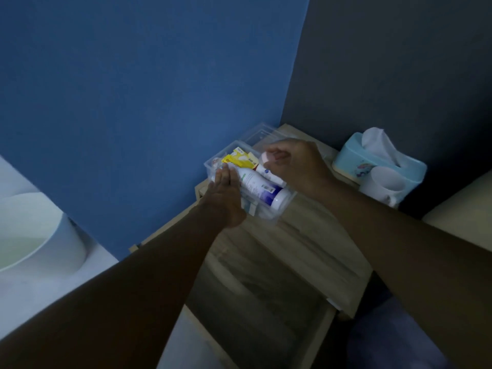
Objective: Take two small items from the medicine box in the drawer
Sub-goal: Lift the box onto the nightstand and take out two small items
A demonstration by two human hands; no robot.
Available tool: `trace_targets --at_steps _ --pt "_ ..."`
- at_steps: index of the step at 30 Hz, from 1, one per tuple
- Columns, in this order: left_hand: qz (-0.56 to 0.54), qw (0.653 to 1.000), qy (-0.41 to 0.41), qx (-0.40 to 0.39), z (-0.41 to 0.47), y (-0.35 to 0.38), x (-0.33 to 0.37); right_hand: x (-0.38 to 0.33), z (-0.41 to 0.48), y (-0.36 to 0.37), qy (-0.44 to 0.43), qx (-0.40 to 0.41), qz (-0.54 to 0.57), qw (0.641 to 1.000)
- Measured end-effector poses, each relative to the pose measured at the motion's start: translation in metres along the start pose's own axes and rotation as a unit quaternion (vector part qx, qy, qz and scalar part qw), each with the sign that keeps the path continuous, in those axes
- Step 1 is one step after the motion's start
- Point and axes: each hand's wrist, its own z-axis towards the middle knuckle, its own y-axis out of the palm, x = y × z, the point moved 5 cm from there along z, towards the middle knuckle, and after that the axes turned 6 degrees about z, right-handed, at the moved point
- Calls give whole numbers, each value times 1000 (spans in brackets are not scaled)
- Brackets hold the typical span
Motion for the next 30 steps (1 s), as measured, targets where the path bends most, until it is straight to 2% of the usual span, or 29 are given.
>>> trace_targets --at_steps 2,4,7,11,14,18,23,27,30 --pt "-44 999 9 16 -6 -13 9 -13 -15 -17 -23 -10 -4 1000" --pt "-182 983 6 35 -14 -28 23 -25 -32 -35 -34 -11 3 999" --pt "-435 899 -38 42 -29 -44 50 -42 -56 -62 -36 -4 10 999" --pt "-581 813 -42 14 -59 -47 91 -68 -81 -90 -67 -9 -22 997" --pt "-627 779 7 5 -82 -48 117 -81 -97 -109 -88 0 -46 995" --pt "-682 731 27 -14 -103 -48 136 -95 -117 -128 -112 -2 -32 993" --pt "-712 701 16 -24 -118 -46 152 -105 -132 -144 -134 -31 -58 989" --pt "-733 680 -12 -12 -123 -39 150 -108 -141 -143 -76 -87 19 993" --pt "-726 687 -28 -12 -129 -36 151 -110 -140 -141 -74 -52 -50 995"
